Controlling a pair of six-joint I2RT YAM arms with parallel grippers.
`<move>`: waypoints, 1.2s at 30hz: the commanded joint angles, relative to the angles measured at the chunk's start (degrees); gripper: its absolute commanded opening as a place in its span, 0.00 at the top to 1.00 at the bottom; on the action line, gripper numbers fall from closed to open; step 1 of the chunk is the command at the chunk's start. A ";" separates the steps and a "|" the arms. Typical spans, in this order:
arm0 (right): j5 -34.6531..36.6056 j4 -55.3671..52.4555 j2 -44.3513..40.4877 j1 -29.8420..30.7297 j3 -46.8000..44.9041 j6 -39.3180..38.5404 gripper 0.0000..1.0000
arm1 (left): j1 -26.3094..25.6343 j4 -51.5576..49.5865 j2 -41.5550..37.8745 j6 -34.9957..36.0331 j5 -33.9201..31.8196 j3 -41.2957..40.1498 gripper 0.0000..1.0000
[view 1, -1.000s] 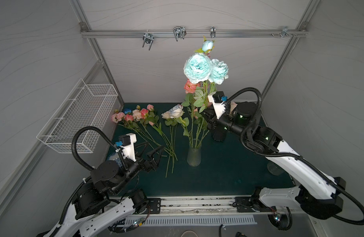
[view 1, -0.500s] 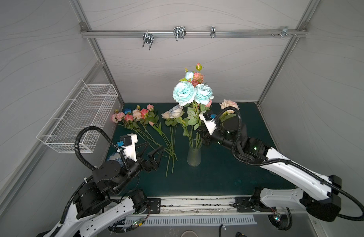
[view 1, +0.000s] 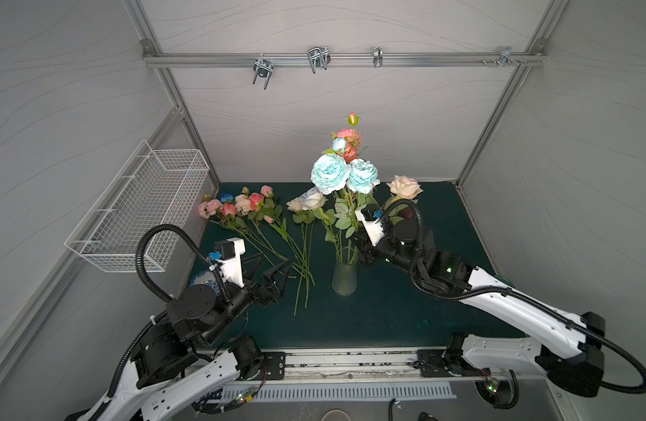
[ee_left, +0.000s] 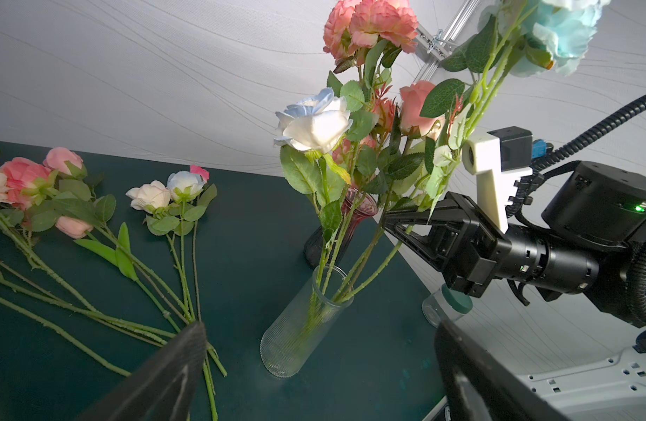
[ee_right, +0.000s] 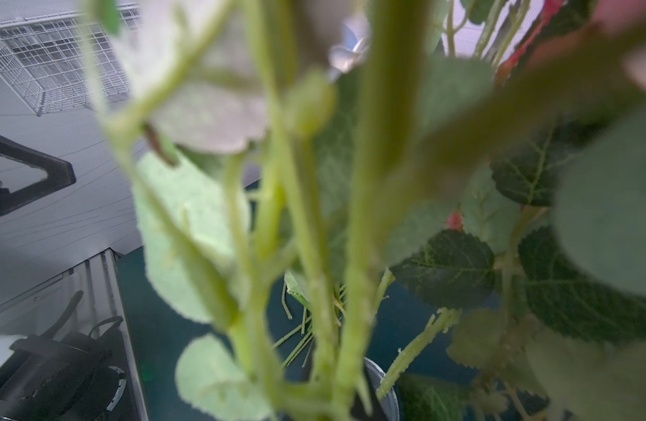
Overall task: Arrange flowers in a vase
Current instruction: Place the flower in the vase.
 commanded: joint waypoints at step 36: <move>-2.43 -2.87 -11.66 2.86 -4.04 7.99 0.37 | -0.03 -2.13 1.09 -2.66 -7.23 -0.80 0.01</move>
